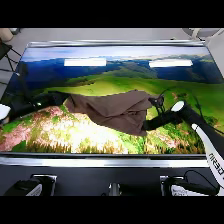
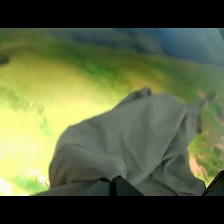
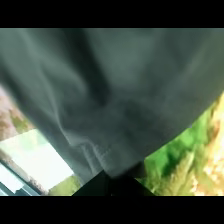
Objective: Fold the shirts.
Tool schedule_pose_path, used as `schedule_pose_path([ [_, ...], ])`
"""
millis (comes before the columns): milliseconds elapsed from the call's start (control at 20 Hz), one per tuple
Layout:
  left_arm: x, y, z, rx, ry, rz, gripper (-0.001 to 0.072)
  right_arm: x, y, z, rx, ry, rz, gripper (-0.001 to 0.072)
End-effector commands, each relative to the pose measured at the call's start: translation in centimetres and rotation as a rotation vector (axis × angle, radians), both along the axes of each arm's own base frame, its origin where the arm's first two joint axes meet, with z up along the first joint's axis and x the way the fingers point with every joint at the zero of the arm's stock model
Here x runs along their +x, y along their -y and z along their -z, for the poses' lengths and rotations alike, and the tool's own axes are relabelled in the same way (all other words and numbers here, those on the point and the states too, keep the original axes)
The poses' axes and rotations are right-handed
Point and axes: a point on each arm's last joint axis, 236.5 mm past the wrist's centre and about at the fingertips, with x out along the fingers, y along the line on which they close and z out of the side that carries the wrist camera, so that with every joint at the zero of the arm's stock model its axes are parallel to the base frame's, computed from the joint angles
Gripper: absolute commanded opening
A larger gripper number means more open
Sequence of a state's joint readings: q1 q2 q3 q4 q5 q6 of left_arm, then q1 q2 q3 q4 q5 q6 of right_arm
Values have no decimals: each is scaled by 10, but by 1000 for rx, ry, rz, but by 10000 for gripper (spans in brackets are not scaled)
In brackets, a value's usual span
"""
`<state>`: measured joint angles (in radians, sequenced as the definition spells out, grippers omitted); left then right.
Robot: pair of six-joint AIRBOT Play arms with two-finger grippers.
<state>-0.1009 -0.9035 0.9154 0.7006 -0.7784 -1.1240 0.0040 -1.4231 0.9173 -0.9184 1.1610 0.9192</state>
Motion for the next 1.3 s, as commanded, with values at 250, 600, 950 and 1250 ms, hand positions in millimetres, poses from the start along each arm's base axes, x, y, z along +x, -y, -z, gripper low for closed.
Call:
schedule_pose_path([
  [250, -100, -39, -384, 16, 905, -123, 23, 37, 68, -471, -440, 1324, -33, 24],
  [600, -176, -60, -458, -62, 1080, -205, 23, -103, 90, -612, -444, 1739, 225, 23],
  [950, -112, -101, -417, 98, 905, -390, 23, -35, 94, -481, -468, 1182, 114, 24],
  [1250, 43, -79, -233, 264, 372, -262, 24, 62, 95, -251, -484, 596, -69, 24],
])
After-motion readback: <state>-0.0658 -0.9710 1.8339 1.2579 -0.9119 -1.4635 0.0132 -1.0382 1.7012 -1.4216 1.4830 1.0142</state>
